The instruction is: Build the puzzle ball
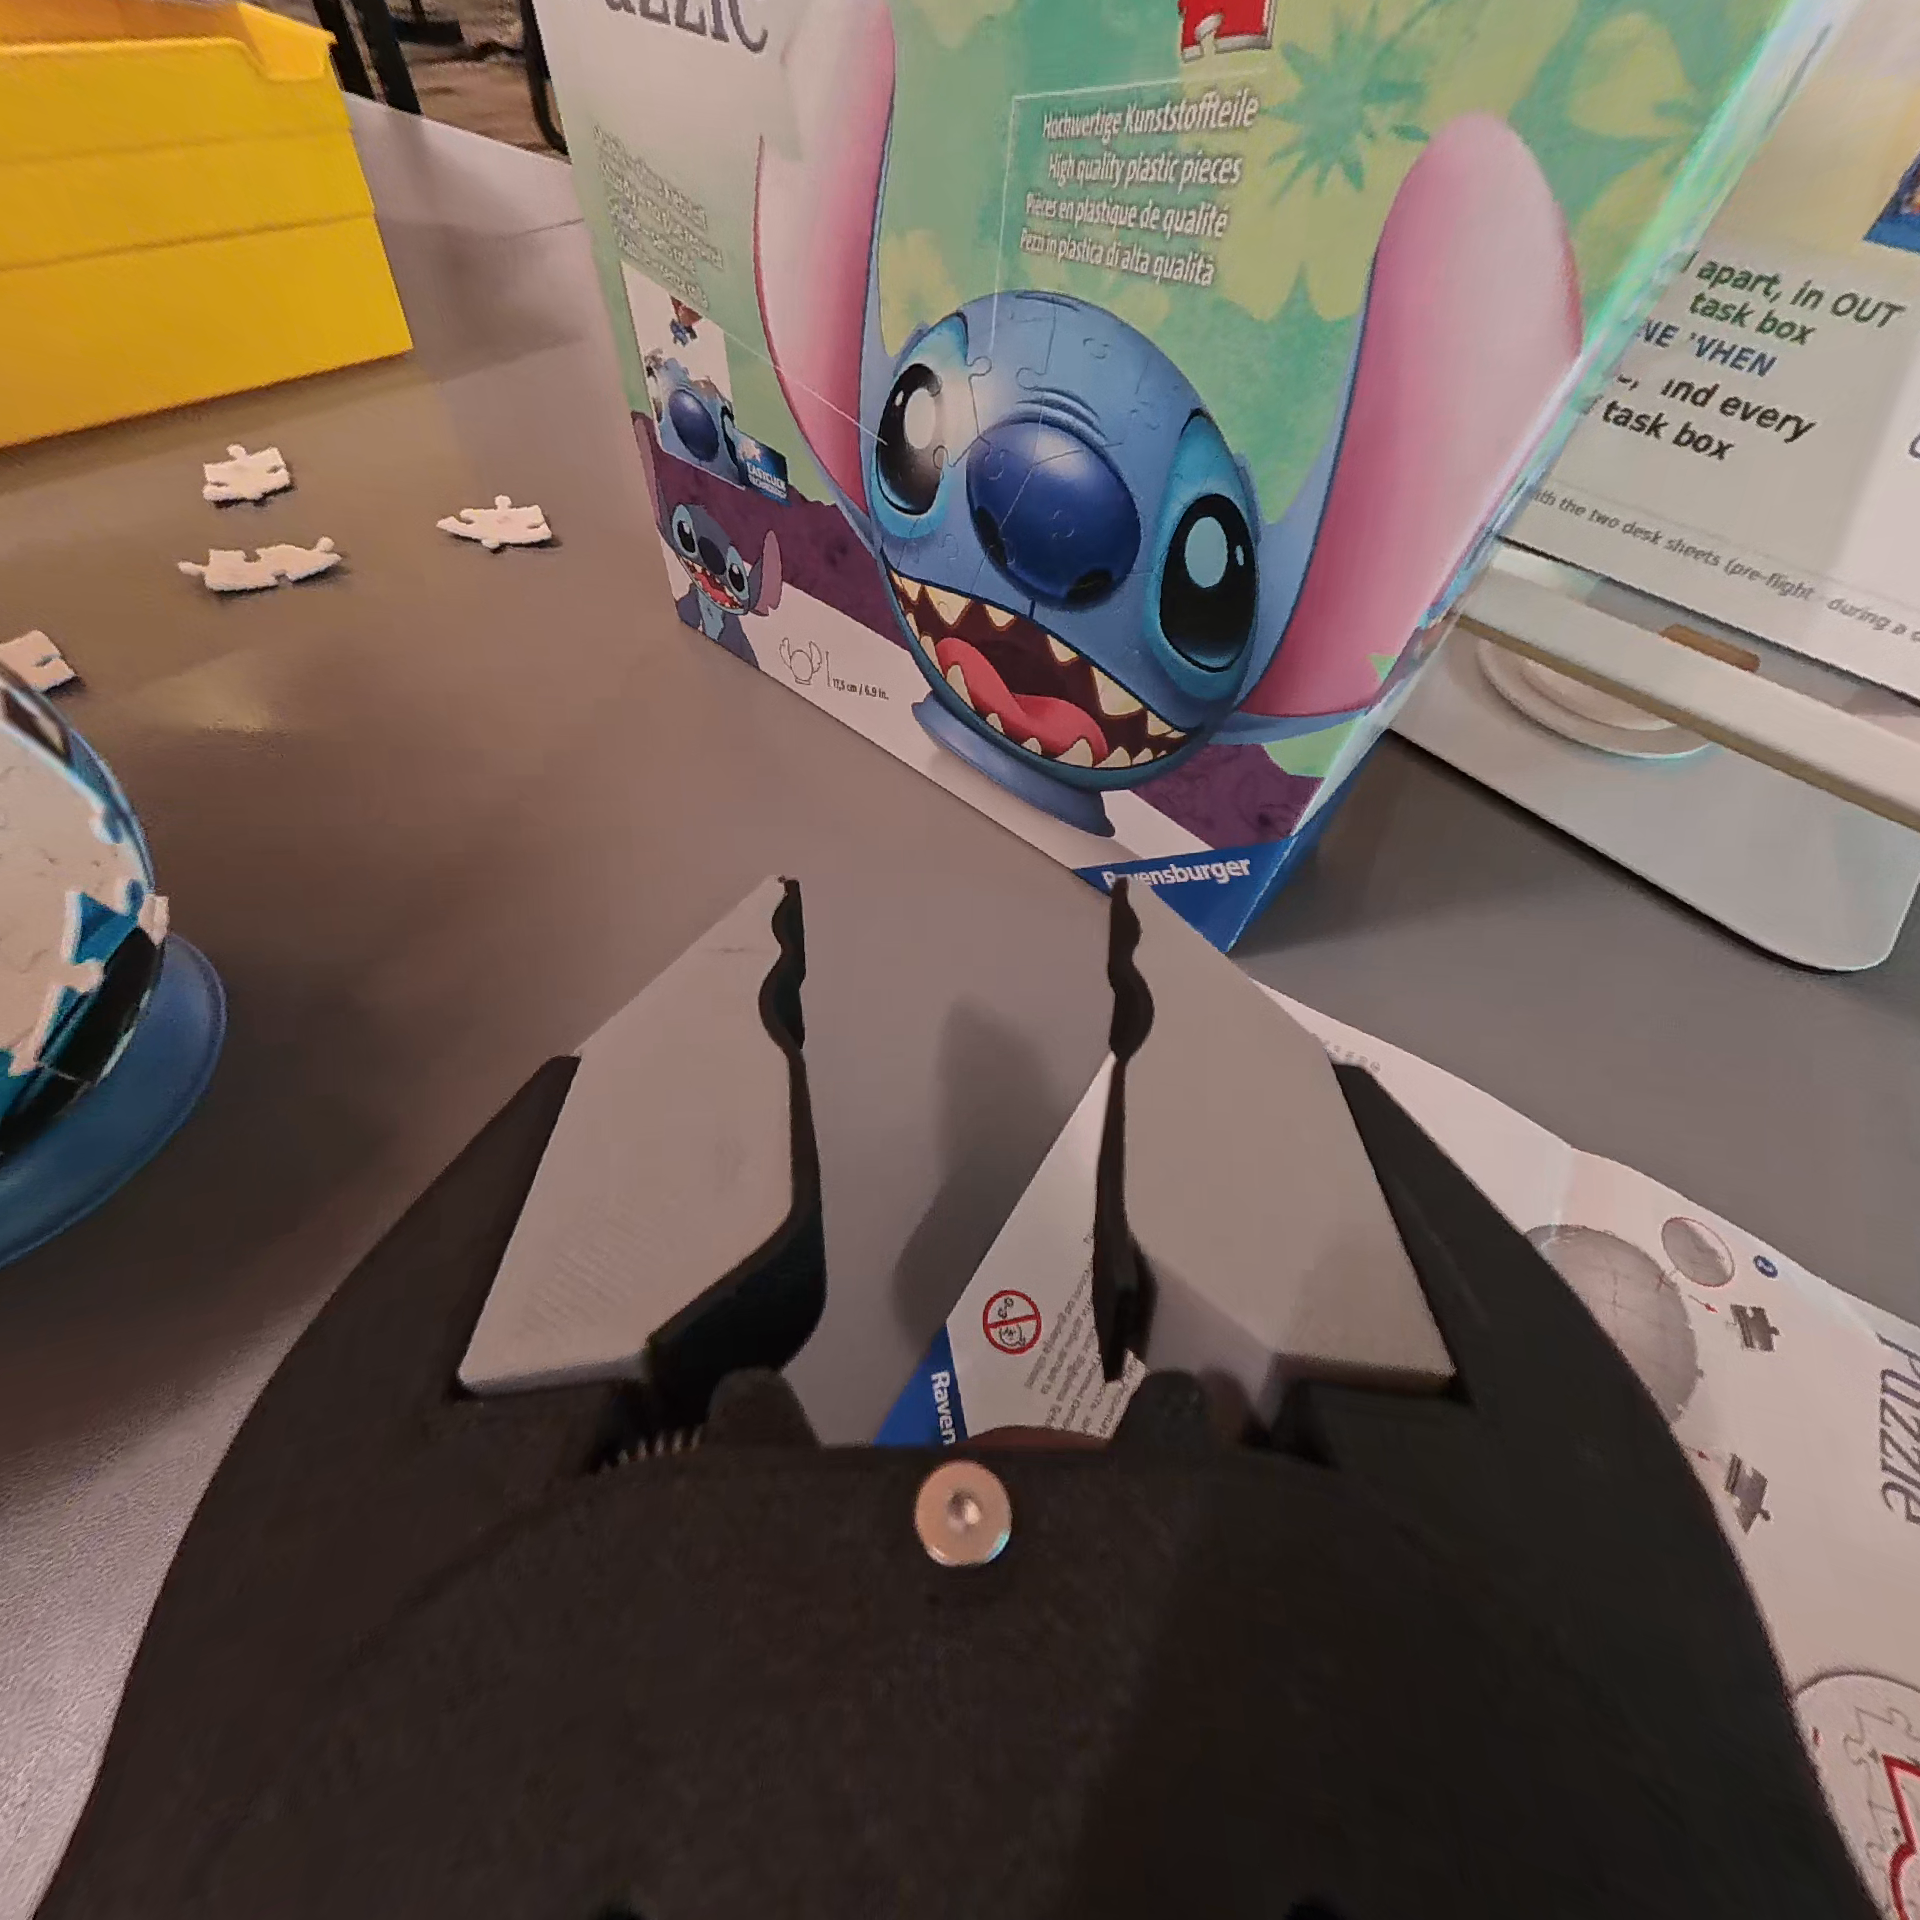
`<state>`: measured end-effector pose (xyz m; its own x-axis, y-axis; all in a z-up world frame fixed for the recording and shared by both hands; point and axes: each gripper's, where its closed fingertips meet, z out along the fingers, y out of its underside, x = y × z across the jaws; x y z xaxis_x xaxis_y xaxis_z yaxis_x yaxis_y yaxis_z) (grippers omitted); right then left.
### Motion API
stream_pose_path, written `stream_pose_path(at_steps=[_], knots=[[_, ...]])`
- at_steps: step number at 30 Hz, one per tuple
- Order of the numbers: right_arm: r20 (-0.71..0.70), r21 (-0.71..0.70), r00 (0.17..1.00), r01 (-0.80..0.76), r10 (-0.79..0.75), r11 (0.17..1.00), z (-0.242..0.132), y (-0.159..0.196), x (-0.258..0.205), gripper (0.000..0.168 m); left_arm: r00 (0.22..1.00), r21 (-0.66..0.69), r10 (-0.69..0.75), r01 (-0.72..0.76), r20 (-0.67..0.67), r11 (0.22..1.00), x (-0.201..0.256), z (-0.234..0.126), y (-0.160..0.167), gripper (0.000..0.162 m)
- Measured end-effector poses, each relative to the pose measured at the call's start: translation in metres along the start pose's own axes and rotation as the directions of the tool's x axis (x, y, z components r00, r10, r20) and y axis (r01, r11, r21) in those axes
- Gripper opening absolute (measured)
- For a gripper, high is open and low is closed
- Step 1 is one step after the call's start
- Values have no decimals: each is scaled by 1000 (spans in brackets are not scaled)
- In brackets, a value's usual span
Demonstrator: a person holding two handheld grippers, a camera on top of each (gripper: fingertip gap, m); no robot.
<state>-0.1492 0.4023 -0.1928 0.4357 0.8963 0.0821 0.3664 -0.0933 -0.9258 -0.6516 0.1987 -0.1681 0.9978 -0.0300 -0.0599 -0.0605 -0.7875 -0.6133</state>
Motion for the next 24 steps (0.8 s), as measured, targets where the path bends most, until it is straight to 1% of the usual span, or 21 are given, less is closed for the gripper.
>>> stream_pose_path(at_steps=[1, 3, 6, 9, 17, 20, 24], knots=[[1, -5, 1000, -3, 3, 1000, 1, 0, 0, 56, 1000, 15, 3, -3, -18, 1000, 2, 1, -5, 67], [-3, -10, 1000, -4, 4, 1000, 2, 1, 2, 56, 999, 20, 7, -6, -42, 1000, 4, 4, -11, 67], [4, -15, 1000, 22, -22, 1000, 3, 1, -1, 57, 999, -9, 34, -34, -15, 999, 0, 6, -5, 66], [-3, -19, 999, 38, -38, 999, 4, 2, -1, 57, 999, -21, 39, -39, -18, 999, 0, 3, -1, 66], [-8, 13, 1000, 17, -17, 1000, 1, -2, 2, 56, 999, -34, 41, -42, -34, 999, 0, -7, 2, 65], [-6, 14, 1000, 17, -17, 1000, 1, -2, 2, 56, 997, -63, 54, -58, -58, 996, 5, -6, 7, 64], [-15, 14, 999, 31, -31, 999, 0, -2, 1, 57, 991, -138, 94, -106, -91, 985, 13, -5, 22, 64]])
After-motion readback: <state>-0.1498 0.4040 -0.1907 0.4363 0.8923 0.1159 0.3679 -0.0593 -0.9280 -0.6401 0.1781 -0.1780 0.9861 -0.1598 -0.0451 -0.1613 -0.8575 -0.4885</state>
